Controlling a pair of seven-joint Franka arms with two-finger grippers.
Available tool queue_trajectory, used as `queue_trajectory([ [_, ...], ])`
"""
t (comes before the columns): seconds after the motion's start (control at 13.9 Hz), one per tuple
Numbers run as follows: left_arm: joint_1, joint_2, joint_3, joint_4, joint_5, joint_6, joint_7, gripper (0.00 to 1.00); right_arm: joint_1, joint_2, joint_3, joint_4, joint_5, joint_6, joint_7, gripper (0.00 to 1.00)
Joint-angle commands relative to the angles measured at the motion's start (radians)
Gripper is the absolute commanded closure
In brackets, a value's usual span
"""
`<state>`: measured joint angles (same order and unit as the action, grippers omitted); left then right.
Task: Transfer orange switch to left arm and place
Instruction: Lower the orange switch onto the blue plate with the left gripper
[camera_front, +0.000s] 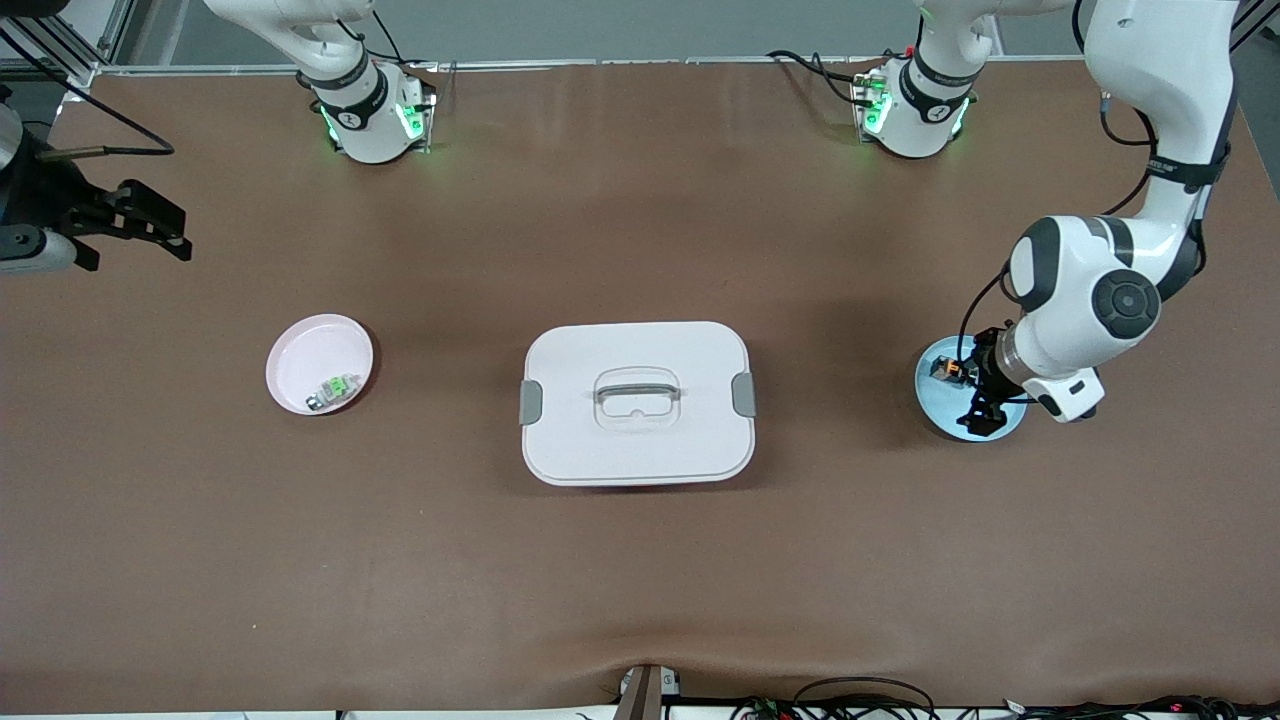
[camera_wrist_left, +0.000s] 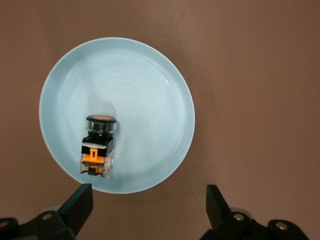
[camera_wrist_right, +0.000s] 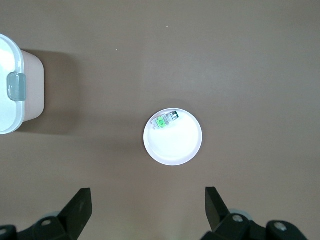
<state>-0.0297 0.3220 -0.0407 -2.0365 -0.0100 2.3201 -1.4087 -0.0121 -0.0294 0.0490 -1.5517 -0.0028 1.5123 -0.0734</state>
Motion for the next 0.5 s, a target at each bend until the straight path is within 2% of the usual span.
queue_trajectory([
  [0.0, -0.002, -0.001, -0.011, 0.105, 0.016, -0.105, 0.008, 0.00, -0.026, 0.000, 0.002, 0.047, -0.002, -0.055, -0.022, 0.00],
  [0.22, 0.001, -0.044, -0.016, 0.098, -0.031, -0.110, 0.207, 0.00, -0.029, 0.008, 0.003, 0.053, -0.048, -0.063, -0.026, 0.00],
  [0.43, 0.010, -0.081, -0.015, 0.084, -0.050, -0.140, 0.490, 0.00, -0.052, 0.017, -0.008, 0.073, 0.023, -0.058, -0.020, 0.00],
])
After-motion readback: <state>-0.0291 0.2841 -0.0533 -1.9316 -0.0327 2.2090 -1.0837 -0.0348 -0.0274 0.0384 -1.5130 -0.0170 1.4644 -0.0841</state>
